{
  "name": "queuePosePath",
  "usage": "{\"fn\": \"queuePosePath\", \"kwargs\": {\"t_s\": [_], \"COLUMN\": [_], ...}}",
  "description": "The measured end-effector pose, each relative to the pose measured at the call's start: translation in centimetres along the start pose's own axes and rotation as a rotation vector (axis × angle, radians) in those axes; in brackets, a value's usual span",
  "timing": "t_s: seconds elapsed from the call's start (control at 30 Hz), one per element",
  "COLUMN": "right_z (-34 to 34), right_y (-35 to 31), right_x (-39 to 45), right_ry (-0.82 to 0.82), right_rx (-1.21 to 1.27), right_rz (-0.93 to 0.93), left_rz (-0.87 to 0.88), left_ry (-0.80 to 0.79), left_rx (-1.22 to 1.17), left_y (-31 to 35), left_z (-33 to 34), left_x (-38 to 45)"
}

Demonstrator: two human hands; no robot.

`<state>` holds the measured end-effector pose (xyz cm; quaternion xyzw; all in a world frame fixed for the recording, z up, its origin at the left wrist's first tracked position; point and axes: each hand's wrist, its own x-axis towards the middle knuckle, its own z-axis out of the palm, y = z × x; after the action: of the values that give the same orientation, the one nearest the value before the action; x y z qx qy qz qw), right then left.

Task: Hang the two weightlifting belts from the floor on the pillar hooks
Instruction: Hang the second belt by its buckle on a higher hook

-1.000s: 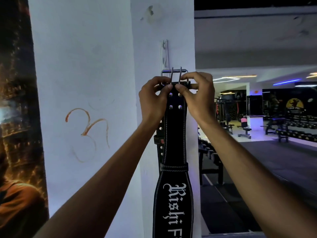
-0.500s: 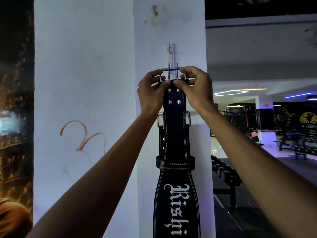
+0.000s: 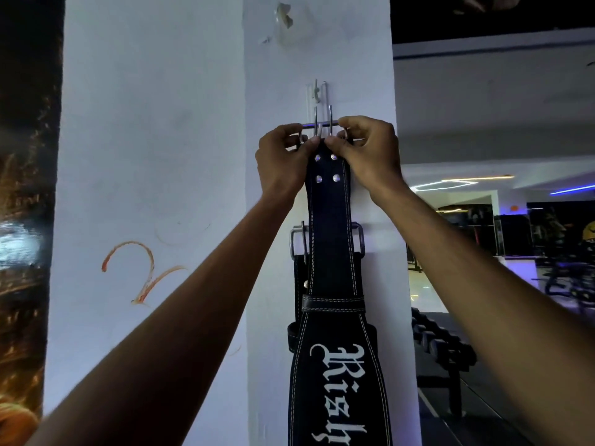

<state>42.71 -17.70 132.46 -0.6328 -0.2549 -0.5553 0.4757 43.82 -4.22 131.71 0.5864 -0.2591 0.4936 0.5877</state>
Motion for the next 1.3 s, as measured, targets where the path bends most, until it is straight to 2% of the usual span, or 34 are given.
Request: {"fn": "queuePosePath", "kwargs": {"t_s": [0.27,0.57,0.8,0.97,1.1,1.3], "right_z": [0.6,1.1,1.7,1.0,0.5,0.3], "right_y": [1.3,0.4,-0.9,-0.6,0.1,0.5], "right_x": [-1.6,-0.7,-0.4,-1.8,-4.8,-7.2], "right_ry": [0.019,0.085,0.085,0.054,0.134,0.13], "right_rx": [0.085,0.108,0.018,0.025,0.019,-0.069], "right_rz": [0.011,0.189,0.266,0.192,0.105,0.019], "left_rz": [-0.038,-0.171,-0.232,-0.207,-0.184,-0.257], "left_ry": [-0.045,-0.15,-0.055,-0.044,-0.103,-0.12], "left_rx": [-0.071,-0.01,0.04,0.004,-0.043,-0.156], "left_y": [-1.8,-0.3,0.3,-0.1,-1.7,-1.6], "left_z": [-0.8,-1.3,-0.7,-0.7,-1.3,-2.4], "left_x": [-0.6,0.4,0.6,-0.6,-2.8,-5.0]}}
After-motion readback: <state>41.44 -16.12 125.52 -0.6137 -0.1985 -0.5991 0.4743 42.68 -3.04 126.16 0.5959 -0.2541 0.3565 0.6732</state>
